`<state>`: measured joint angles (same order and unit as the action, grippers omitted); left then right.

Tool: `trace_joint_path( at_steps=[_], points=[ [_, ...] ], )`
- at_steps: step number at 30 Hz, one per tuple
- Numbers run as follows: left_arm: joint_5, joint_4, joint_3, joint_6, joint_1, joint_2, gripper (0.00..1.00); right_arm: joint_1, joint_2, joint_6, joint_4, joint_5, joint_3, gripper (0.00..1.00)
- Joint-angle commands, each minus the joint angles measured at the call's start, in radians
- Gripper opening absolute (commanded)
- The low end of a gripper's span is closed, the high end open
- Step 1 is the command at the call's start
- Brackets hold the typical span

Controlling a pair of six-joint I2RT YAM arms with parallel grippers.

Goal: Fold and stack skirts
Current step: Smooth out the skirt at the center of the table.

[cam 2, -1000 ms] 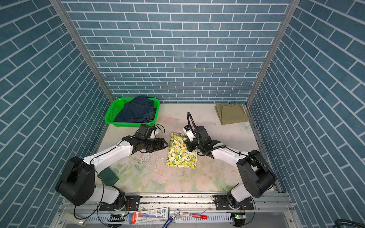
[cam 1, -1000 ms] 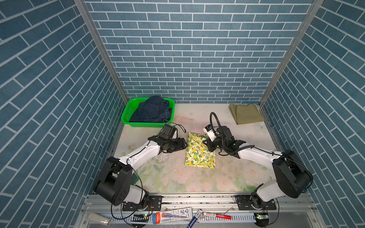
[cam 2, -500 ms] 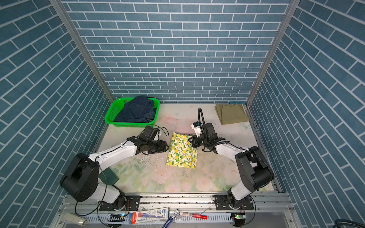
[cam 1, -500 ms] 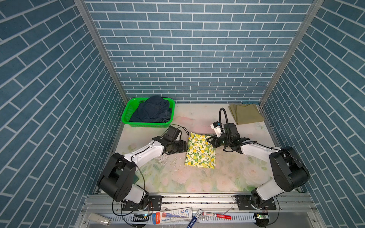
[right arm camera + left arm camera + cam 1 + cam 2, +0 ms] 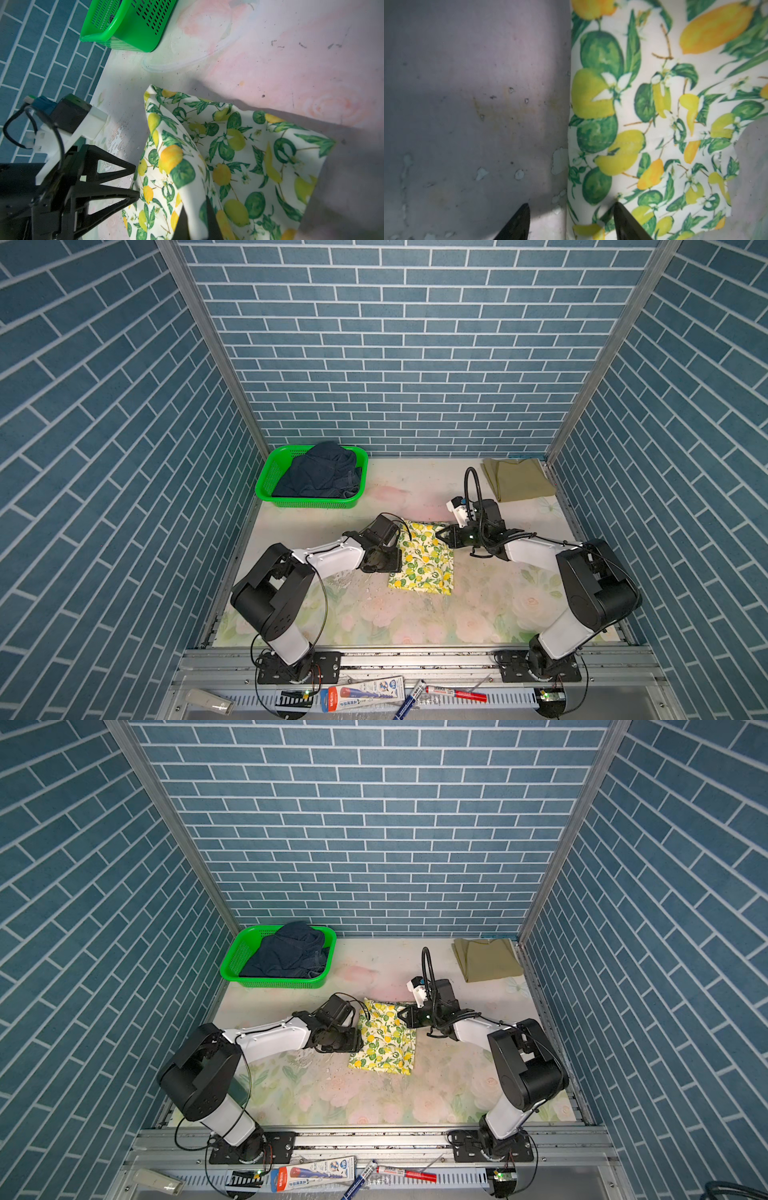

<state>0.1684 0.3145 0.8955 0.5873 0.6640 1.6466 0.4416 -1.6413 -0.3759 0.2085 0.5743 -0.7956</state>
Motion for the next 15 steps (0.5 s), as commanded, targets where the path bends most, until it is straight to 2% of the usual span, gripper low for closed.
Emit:
trace_joint_path(
  at_steps=[1, 8, 15],
  points=[
    [-0.033, 0.015, 0.022, -0.012, 0.003, -0.018, 0.65, -0.008, 0.011, -0.048, -0.002, 0.017, -0.021, 0.00],
    [-0.056, 0.048, 0.027, -0.015, 0.002, -0.088, 0.71, -0.003, 0.088, -0.170, -0.037, 0.004, -0.020, 0.00],
    [-0.057, 0.066, 0.030, -0.022, -0.003, -0.132, 0.73, 0.000, 0.160, -0.214, -0.204, -0.073, -0.034, 0.00]
  ],
)
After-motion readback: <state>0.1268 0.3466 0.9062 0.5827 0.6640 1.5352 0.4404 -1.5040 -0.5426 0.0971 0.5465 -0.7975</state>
